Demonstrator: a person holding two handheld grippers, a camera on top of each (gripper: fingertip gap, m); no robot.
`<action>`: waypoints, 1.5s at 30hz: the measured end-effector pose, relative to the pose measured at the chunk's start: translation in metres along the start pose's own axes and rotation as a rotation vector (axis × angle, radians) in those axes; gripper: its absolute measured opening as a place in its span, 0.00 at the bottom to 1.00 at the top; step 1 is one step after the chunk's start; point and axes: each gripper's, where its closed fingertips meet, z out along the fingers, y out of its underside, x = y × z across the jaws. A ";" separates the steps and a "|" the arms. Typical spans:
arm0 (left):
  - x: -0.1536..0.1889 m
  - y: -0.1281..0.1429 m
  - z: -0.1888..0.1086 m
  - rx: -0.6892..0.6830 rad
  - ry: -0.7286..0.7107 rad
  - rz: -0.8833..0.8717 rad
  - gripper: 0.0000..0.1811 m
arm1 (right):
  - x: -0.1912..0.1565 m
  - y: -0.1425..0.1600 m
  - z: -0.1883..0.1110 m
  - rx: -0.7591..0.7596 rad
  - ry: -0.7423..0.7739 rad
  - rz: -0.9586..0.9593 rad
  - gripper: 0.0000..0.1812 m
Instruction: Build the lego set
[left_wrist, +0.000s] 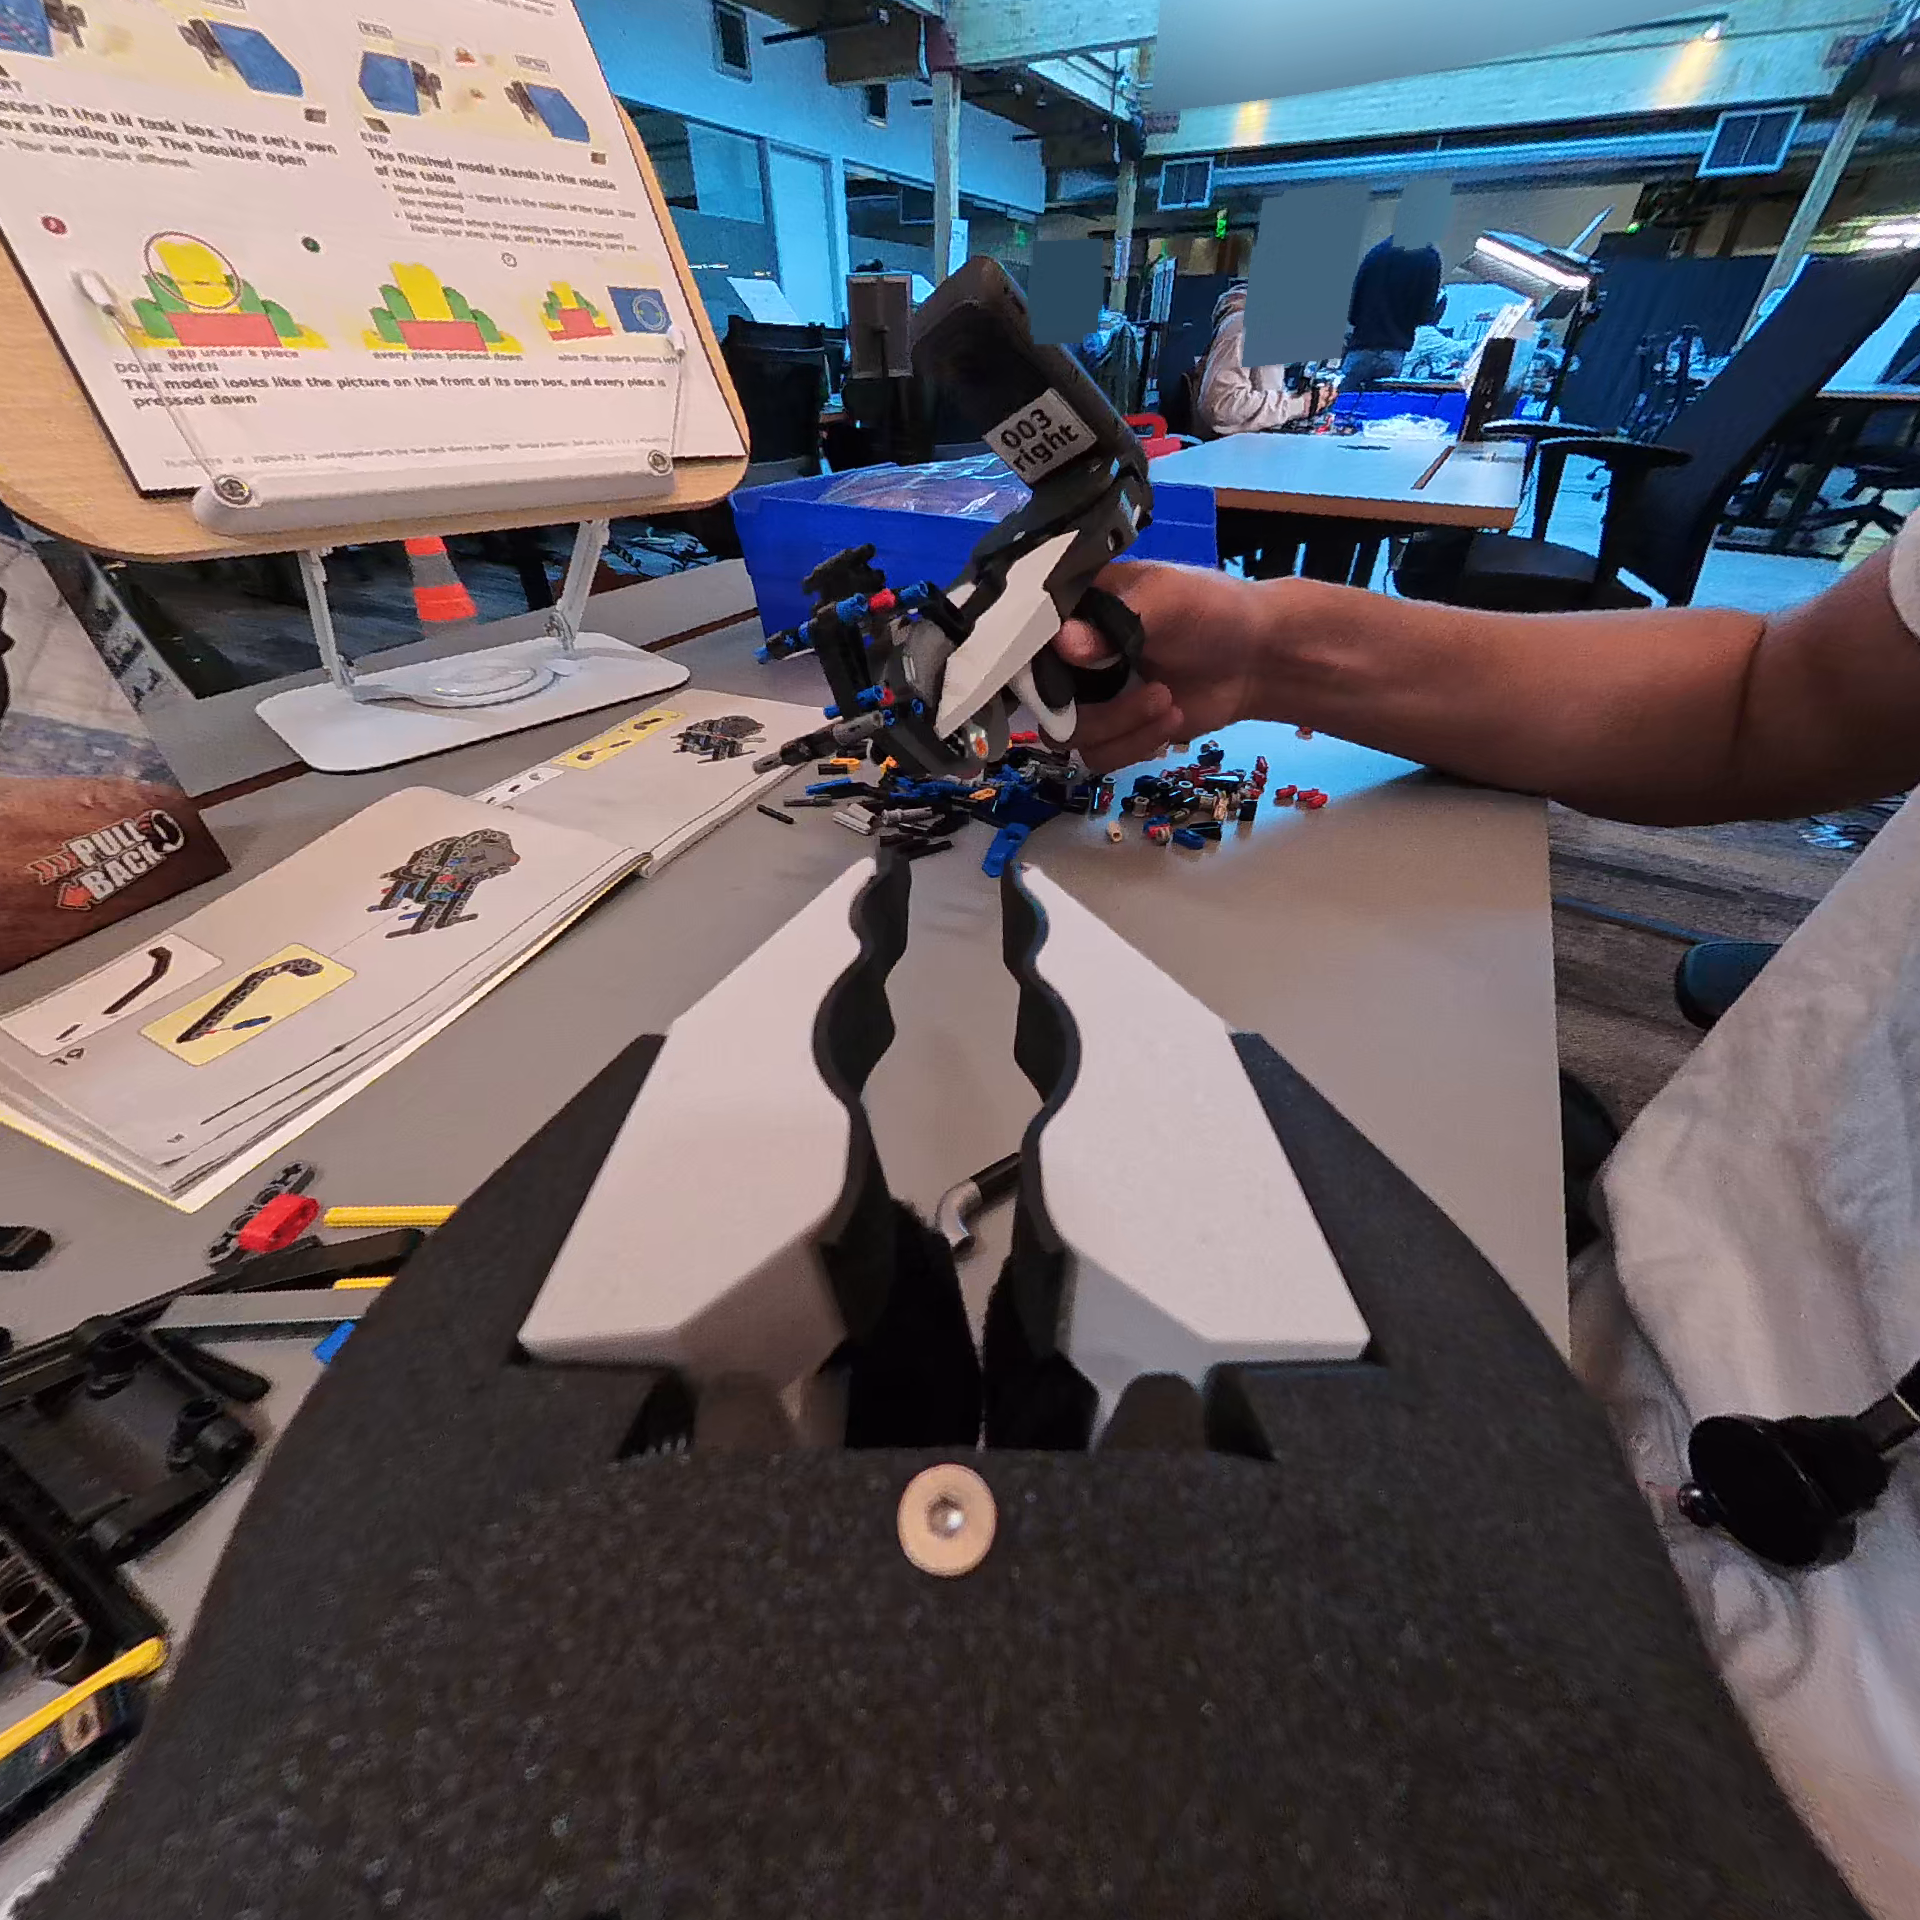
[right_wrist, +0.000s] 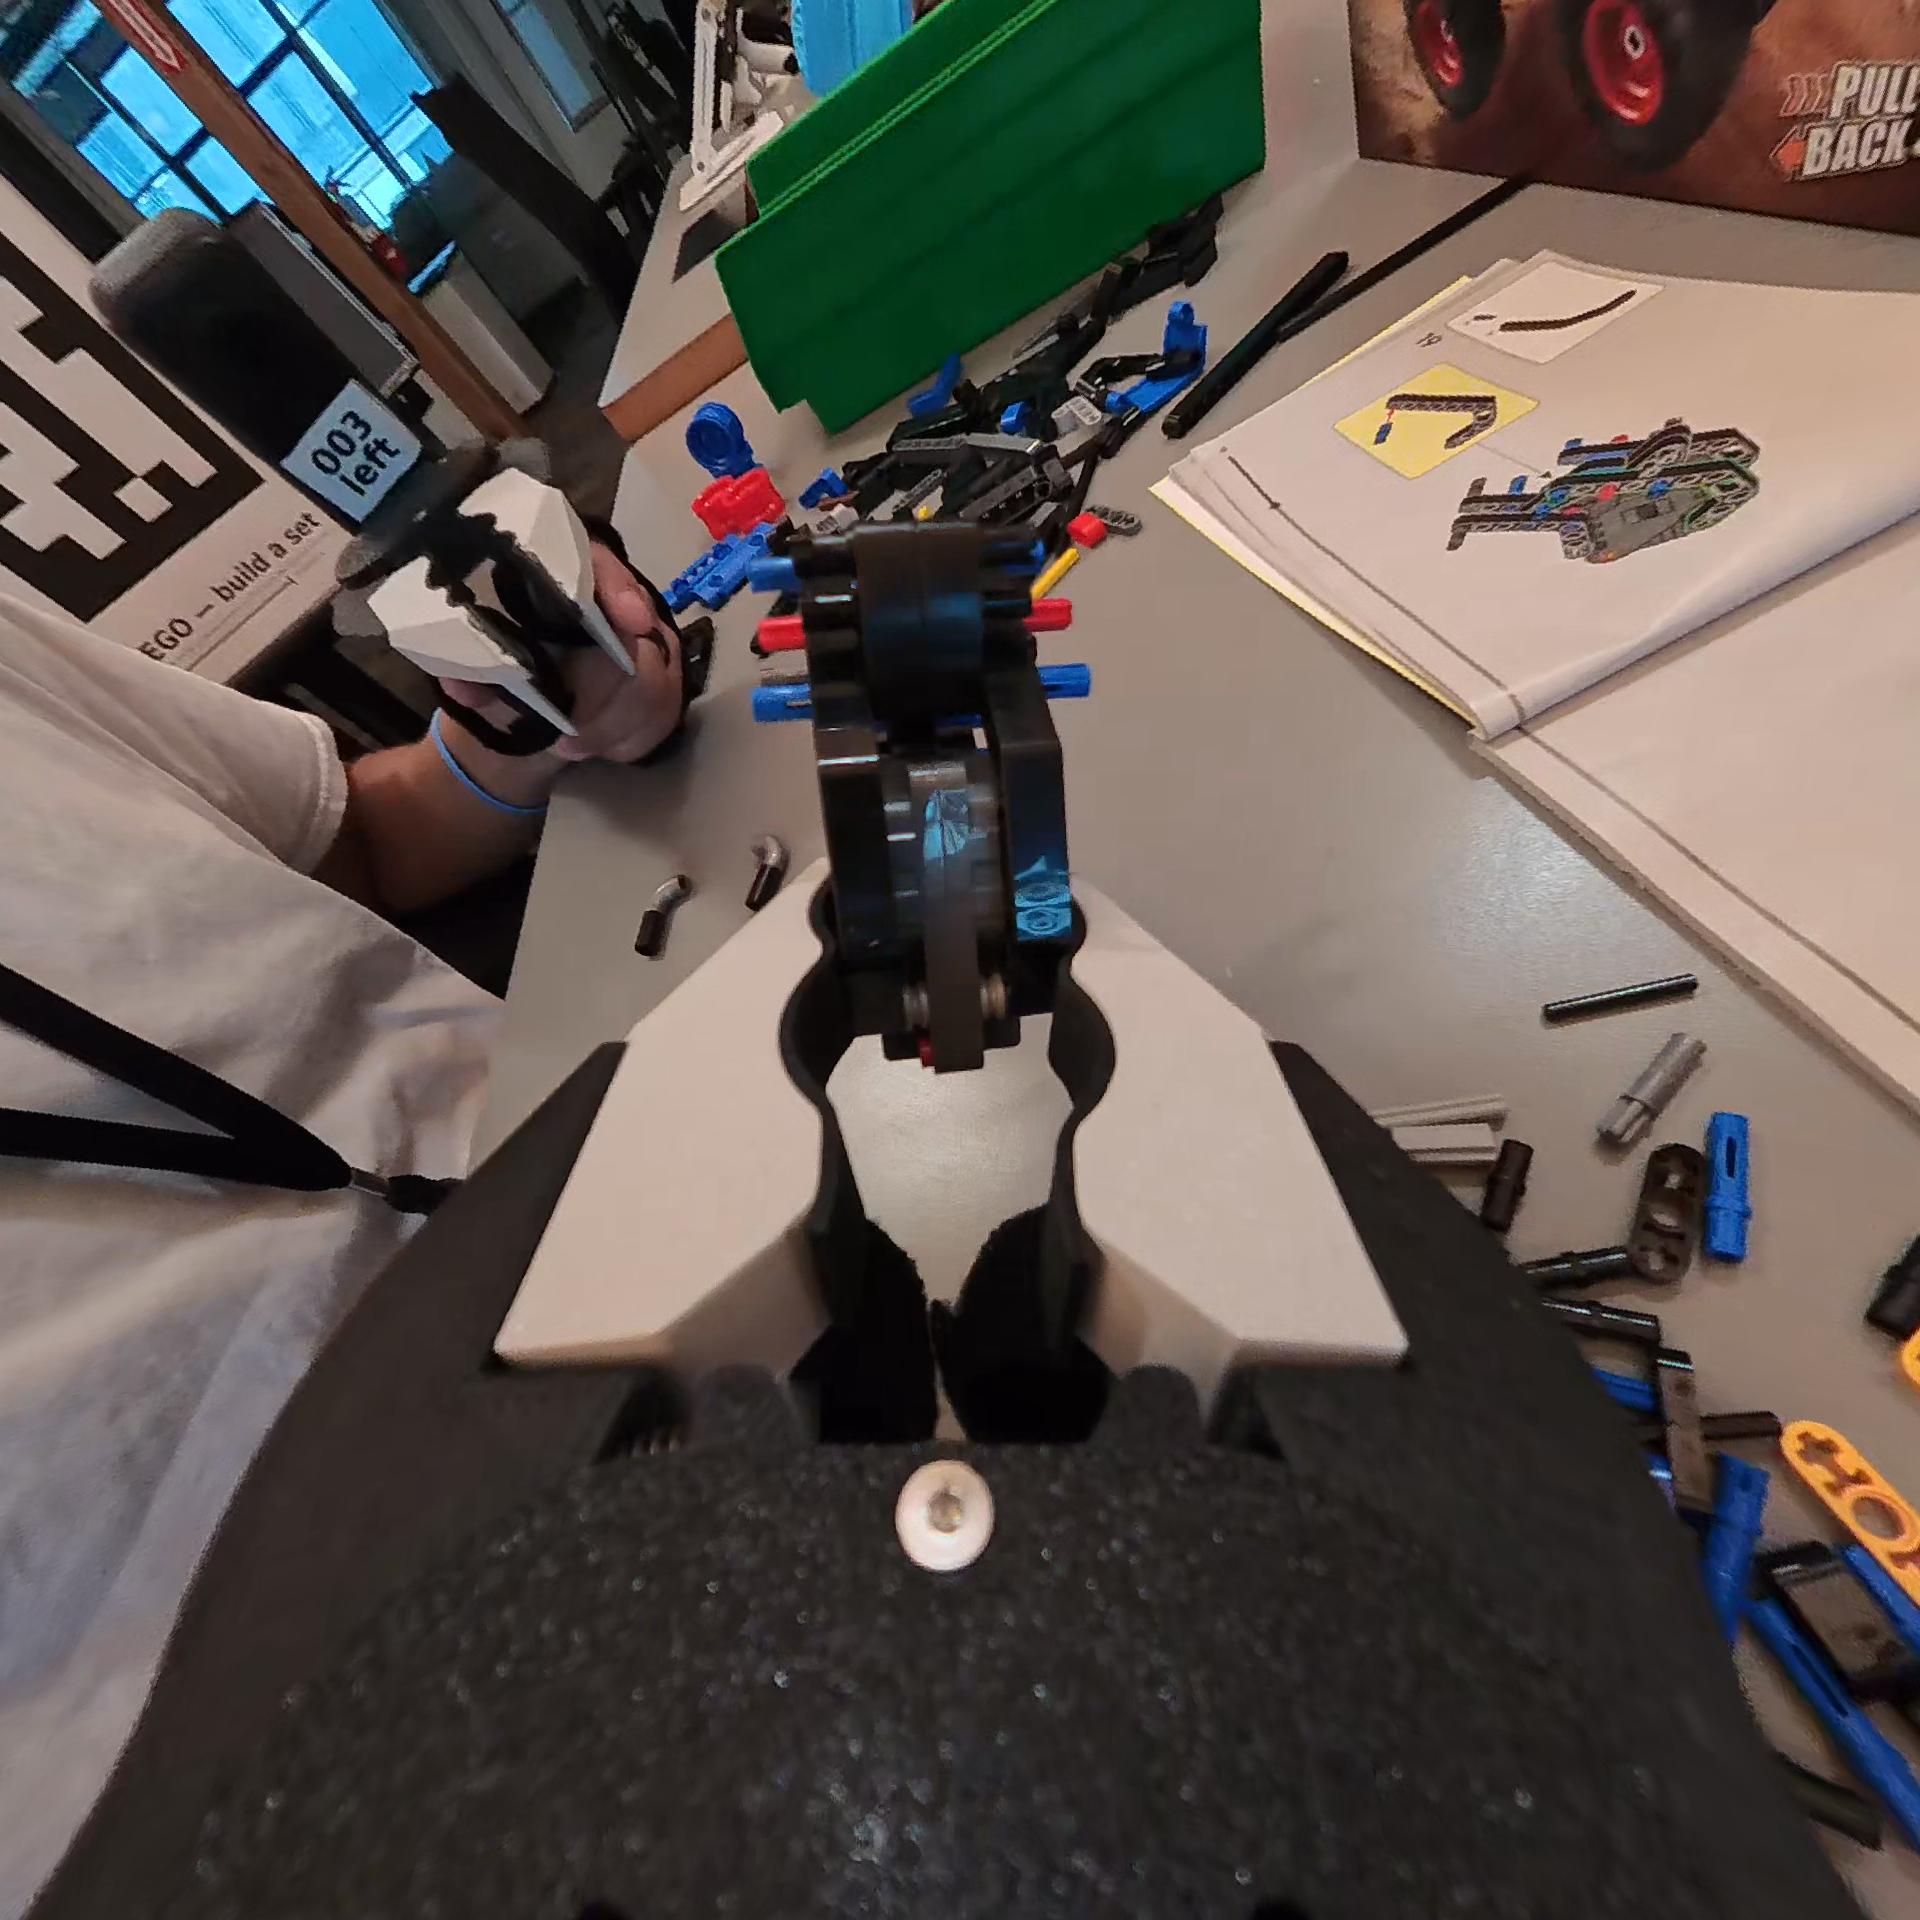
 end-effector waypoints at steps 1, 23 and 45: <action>0.000 0.000 0.000 -0.001 0.000 0.002 0.09 | -0.001 0.000 0.001 0.000 -0.006 0.001 0.19; 0.001 0.004 0.003 -0.027 0.038 -0.042 0.09 | -0.006 0.002 0.007 -0.010 0.040 -0.064 0.19; 0.008 0.005 0.003 -0.030 0.044 0.015 0.09 | -0.013 0.001 0.006 -0.012 0.011 -0.063 0.19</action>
